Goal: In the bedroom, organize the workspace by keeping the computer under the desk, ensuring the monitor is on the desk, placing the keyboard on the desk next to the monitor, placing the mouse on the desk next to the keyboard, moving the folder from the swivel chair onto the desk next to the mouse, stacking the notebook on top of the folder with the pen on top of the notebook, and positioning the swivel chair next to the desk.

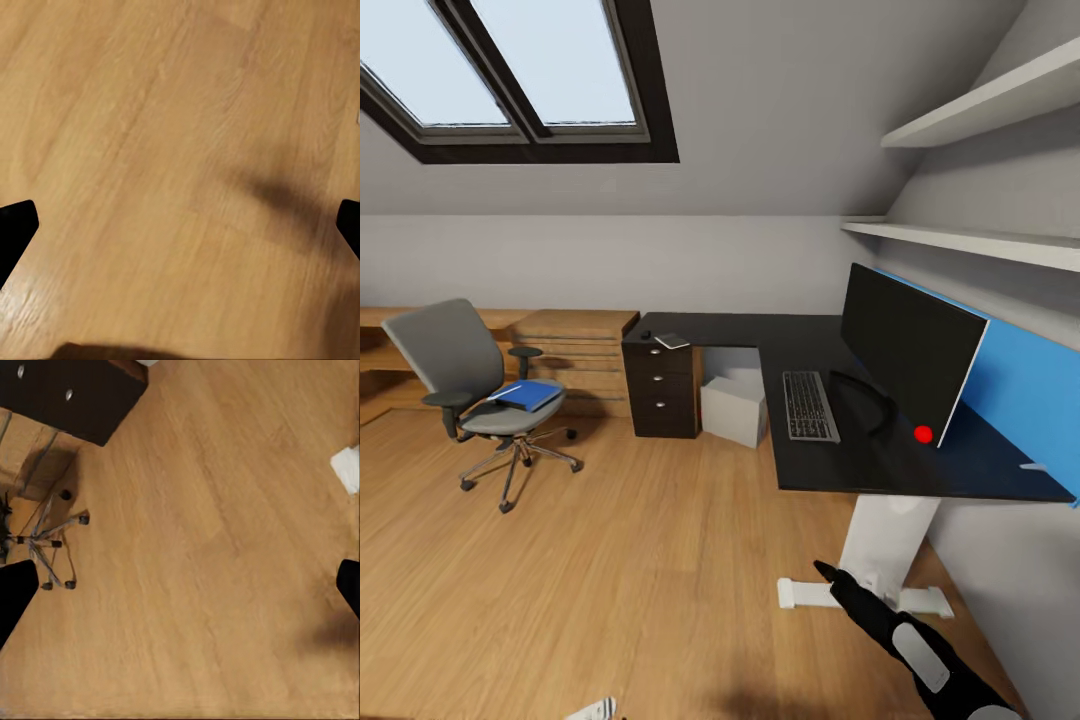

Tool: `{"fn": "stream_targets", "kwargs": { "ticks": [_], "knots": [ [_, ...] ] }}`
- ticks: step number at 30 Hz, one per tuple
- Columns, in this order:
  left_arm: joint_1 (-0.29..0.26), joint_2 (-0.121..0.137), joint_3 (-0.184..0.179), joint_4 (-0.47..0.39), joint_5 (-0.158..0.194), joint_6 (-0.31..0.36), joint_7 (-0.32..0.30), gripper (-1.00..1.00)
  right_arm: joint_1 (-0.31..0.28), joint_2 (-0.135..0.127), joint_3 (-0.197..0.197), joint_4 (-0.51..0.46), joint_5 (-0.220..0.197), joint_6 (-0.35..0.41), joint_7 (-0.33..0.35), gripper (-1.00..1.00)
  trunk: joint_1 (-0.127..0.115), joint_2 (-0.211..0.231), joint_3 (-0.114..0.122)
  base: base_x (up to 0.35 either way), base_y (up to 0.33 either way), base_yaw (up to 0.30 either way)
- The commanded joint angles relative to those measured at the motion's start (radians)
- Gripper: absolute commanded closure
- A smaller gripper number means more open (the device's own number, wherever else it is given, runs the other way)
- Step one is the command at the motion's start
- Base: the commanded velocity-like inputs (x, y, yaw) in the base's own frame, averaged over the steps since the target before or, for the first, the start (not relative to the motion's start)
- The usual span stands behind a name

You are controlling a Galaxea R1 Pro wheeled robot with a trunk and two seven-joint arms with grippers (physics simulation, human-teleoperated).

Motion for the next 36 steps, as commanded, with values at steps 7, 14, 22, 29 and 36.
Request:
{"fn": "stream_targets", "kwargs": {
  "ticks": [7,14,22,29,36],
  "knots": [
    [0.000,0.008,0.001,0.001,0.010,-0.011,-0.001,-1.00,-0.001,0.036,0.225,0.058,0.143,-0.223,-0.063,-1.00,-0.023,0.041,0.018,-0.005,0.000,0.000],
    [0.000,0.016,0.002,0.002,0.012,-0.010,0.003,-1.00,-0.001,0.099,0.316,0.185,0.246,-0.311,-0.200,-1.00,-0.050,0.090,0.040,0.000,0.000,0.000],
    [0.000,0.023,0.003,0.002,0.013,-0.009,0.007,-1.00,-0.001,0.115,0.333,0.255,0.312,-0.417,-0.259,-1.00,-0.081,0.146,0.065,0.000,0.000,0.000],
    [0.000,0.026,0.004,0.014,0.014,-0.010,0.008,-1.00,-0.001,0.118,0.334,0.318,0.318,-0.536,-0.344,-1.00,-0.107,0.195,0.087,0.000,0.000,0.000],
    [0.000,0.027,0.005,0.028,0.015,-0.010,0.008,-1.00,-0.001,0.129,0.337,0.342,0.321,-0.574,-0.385,-1.00,-0.134,0.244,0.109,0.000,0.000,0.000]
  ]
}}
